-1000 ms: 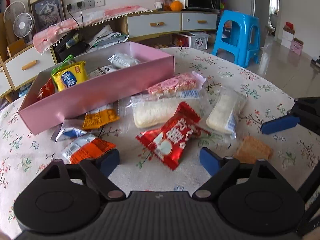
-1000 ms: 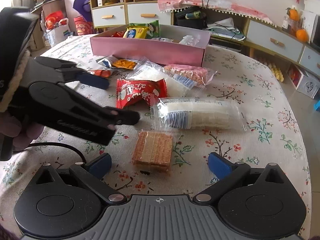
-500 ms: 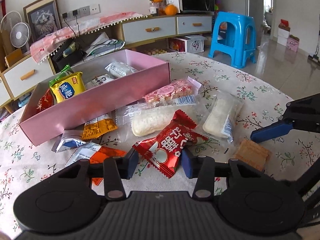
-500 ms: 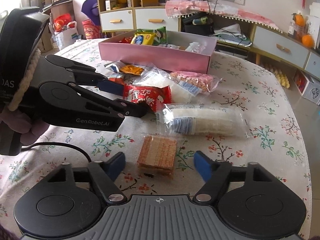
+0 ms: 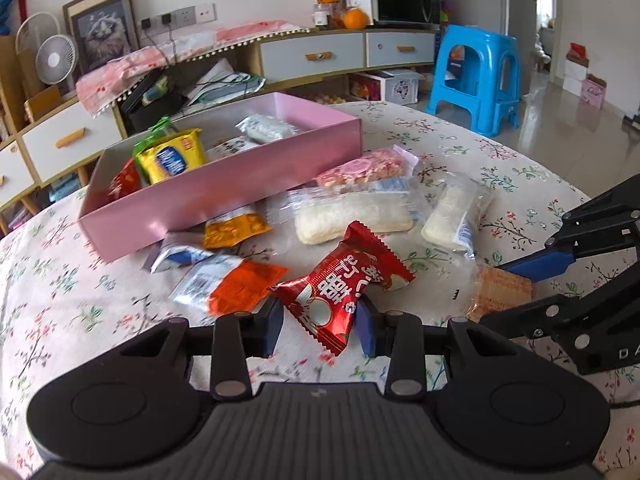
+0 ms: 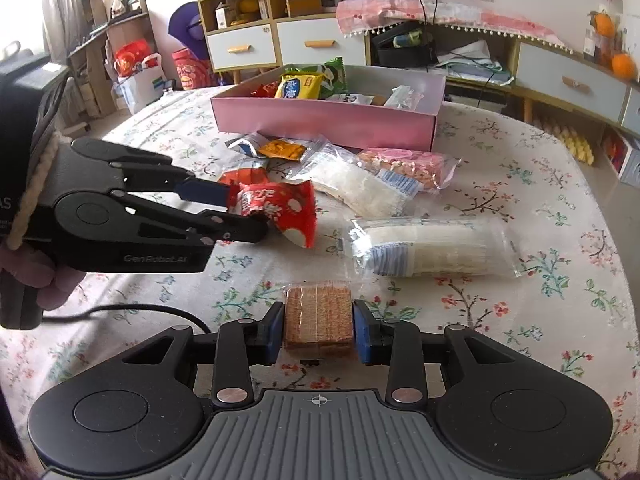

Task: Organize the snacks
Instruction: 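Carry the red packet and wafer biscuit into the pink box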

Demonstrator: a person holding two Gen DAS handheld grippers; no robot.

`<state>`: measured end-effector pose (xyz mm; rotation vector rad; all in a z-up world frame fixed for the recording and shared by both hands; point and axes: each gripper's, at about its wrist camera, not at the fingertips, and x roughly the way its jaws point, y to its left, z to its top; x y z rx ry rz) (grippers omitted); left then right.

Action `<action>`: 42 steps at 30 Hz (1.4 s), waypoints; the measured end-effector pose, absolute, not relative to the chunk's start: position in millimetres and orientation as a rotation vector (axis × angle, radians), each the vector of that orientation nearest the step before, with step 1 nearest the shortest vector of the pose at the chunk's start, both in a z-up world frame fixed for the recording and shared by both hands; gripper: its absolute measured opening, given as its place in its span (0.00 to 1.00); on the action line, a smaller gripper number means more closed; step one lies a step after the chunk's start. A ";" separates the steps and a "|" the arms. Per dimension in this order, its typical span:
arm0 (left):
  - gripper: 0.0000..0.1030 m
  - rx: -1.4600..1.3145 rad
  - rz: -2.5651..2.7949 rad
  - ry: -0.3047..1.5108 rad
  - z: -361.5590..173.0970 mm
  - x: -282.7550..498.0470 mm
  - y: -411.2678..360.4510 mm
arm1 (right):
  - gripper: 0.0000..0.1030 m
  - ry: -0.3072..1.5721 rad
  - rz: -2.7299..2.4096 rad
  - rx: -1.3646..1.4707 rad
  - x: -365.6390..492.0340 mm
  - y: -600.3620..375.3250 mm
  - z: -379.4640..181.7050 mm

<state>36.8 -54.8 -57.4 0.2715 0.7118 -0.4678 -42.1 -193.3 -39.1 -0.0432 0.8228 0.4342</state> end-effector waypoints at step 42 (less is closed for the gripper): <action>0.34 -0.127 -0.106 0.799 5.6 141.2 10.9 | 0.33 0.747 0.244 0.571 118.1 -219.2 7.9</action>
